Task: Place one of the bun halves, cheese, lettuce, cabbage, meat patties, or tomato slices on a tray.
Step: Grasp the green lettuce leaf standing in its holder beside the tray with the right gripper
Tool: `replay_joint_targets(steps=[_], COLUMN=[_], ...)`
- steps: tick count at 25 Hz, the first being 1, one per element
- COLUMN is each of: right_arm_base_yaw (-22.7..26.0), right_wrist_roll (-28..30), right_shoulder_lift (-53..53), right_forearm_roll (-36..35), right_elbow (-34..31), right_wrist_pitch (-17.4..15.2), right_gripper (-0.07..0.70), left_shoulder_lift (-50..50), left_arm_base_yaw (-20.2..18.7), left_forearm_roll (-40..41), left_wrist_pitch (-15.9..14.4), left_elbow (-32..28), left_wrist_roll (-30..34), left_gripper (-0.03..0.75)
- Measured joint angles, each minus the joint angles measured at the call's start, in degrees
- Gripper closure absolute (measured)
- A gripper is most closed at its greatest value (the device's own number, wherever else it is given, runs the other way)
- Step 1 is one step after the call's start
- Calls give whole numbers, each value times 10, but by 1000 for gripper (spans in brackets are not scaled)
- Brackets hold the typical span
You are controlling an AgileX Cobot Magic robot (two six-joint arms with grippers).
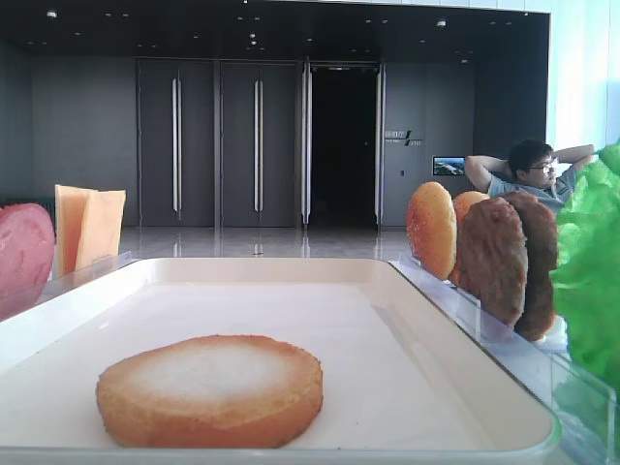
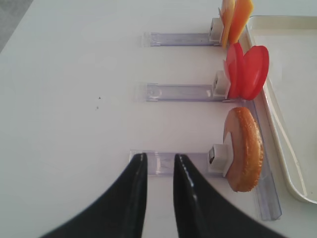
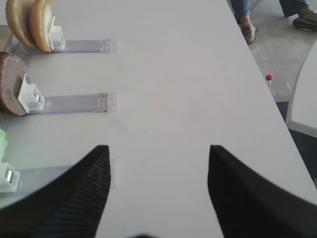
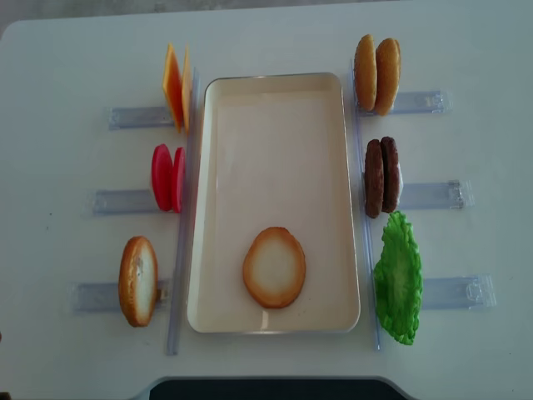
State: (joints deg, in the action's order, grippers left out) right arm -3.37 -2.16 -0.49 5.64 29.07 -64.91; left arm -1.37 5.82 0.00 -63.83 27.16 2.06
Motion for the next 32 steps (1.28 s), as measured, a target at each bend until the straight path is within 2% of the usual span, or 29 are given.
replay_joint_targets(steps=[32], right_arm_base_yaw=[0], right_wrist_roll=[0], right_shoulder_lift=[0], right_forearm_roll=[0], right_elbow=[0], right_wrist_pitch=[0], right_gripper=[216], left_shoulder_lift=[0], left_arm_base_yaw=[0], left_forearm_roll=[0], left_wrist_pitch=[0], left_elbow=[0], left_wrist_roll=[0], left_gripper=[575])
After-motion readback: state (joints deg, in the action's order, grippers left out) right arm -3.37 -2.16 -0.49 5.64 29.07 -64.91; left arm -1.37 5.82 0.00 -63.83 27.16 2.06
